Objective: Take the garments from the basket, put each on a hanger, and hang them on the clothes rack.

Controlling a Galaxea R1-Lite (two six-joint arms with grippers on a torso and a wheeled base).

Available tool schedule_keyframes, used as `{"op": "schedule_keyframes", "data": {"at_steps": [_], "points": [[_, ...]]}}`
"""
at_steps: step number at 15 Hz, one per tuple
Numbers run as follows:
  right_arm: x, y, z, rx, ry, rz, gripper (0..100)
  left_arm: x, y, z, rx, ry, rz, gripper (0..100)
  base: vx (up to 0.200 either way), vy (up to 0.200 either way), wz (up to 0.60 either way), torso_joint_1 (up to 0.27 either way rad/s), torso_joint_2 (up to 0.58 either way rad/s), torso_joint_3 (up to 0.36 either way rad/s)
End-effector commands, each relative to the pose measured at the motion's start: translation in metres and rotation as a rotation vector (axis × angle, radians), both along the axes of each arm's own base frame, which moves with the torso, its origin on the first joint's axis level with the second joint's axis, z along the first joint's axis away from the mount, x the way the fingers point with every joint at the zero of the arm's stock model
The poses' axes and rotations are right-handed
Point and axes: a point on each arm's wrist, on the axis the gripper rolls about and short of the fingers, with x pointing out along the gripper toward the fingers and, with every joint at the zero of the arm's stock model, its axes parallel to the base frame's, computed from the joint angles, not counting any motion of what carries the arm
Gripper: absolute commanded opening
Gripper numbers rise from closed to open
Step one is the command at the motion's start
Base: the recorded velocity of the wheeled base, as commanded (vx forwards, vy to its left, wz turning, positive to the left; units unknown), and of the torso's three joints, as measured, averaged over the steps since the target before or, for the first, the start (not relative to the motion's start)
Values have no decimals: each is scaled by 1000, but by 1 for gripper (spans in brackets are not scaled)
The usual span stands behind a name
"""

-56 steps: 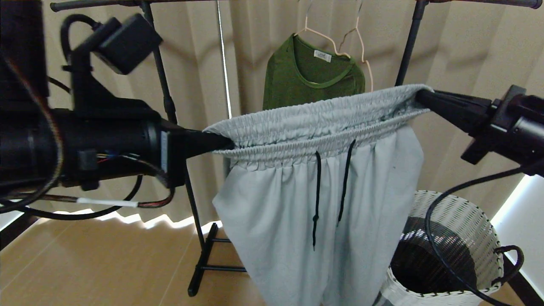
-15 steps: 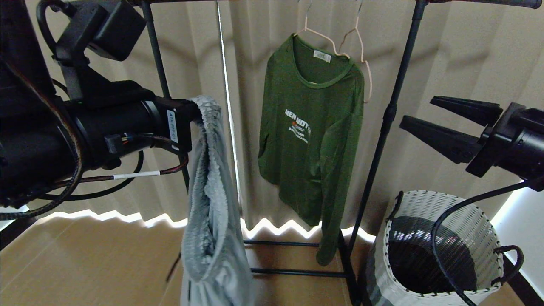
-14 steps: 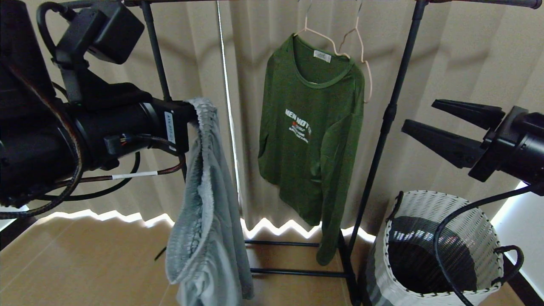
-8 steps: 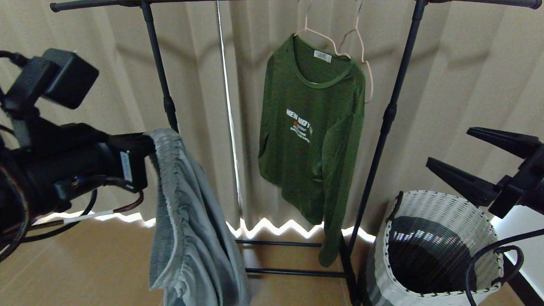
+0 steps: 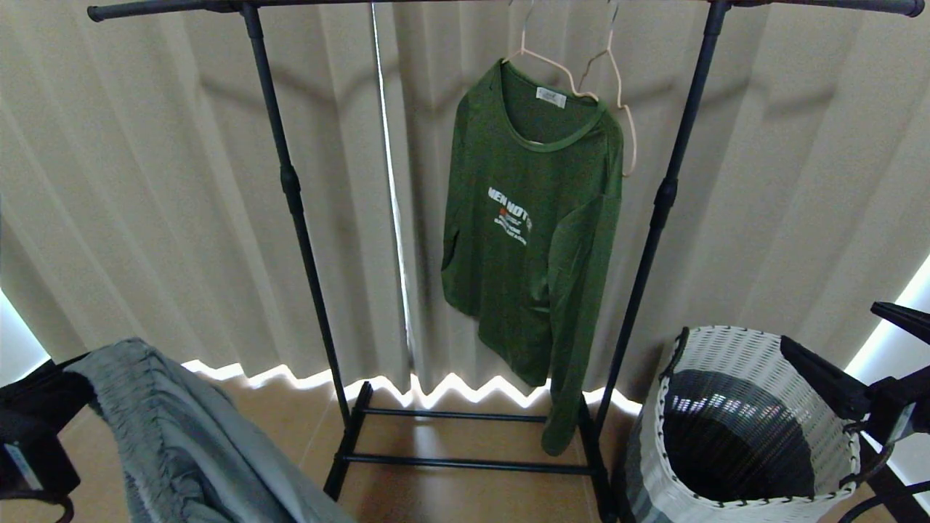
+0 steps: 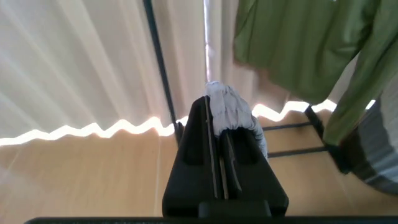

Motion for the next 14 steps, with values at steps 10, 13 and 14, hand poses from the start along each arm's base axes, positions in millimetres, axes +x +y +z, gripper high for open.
{"op": "schedule_keyframes", "data": {"at_steps": [10, 13, 14], "points": [[7, -5, -13, -10, 71, -42, 100, -11, 2, -2, 20, -38, -37, 0, 0, 0, 0, 0, 0, 0], [7, -6, -12, -8, 66, -43, 100, -11, 2, -4, 23, -31, -37, 0, 0, 0, 0, 32, -277, -233], [7, -6, -12, -8, 65, -48, 100, -10, 2, -4, 23, -28, -37, 0, 0, 0, 0, 76, -388, -325]]}}
